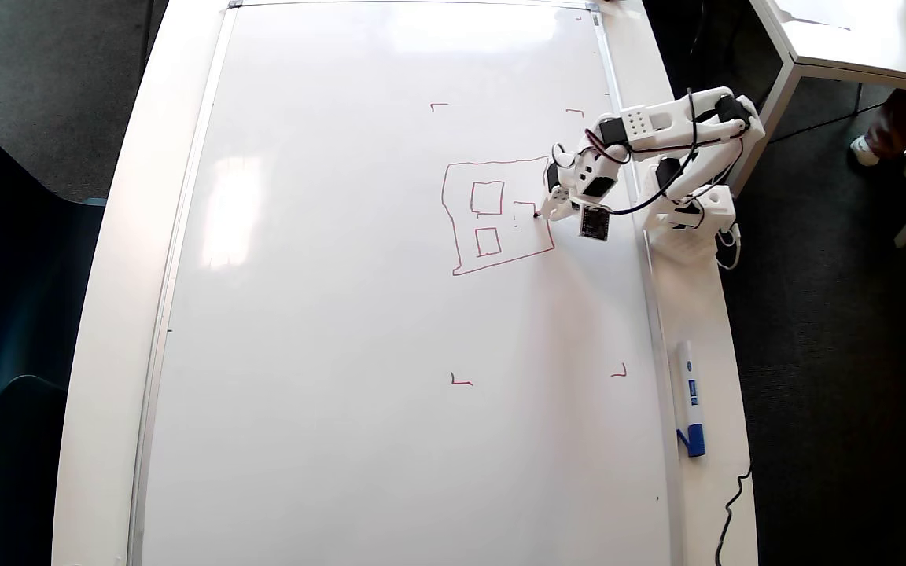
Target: Draw on a whiteboard a robot head using a pen attached to the gripper
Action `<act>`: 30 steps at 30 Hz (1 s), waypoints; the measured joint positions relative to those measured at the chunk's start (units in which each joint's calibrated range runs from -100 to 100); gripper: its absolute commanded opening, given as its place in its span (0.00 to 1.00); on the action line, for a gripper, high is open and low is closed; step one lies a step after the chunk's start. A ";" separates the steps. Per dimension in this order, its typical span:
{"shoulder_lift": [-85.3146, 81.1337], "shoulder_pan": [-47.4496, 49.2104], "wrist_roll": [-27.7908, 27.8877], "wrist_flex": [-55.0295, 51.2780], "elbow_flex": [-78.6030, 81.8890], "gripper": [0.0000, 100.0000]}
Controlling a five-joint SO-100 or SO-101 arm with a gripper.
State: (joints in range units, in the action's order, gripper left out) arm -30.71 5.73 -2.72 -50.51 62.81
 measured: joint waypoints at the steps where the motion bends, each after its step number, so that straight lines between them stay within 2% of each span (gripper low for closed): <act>1: 0.00 0.23 0.00 0.17 -0.09 0.01; 10: 0.68 1.06 -0.11 3.04 -0.64 0.01; 19: 10.42 1.58 -0.11 5.57 -8.50 0.01; 30: 10.93 1.51 -0.11 5.57 -9.05 0.01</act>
State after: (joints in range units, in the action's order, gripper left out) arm -19.78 7.24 -2.83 -44.93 53.77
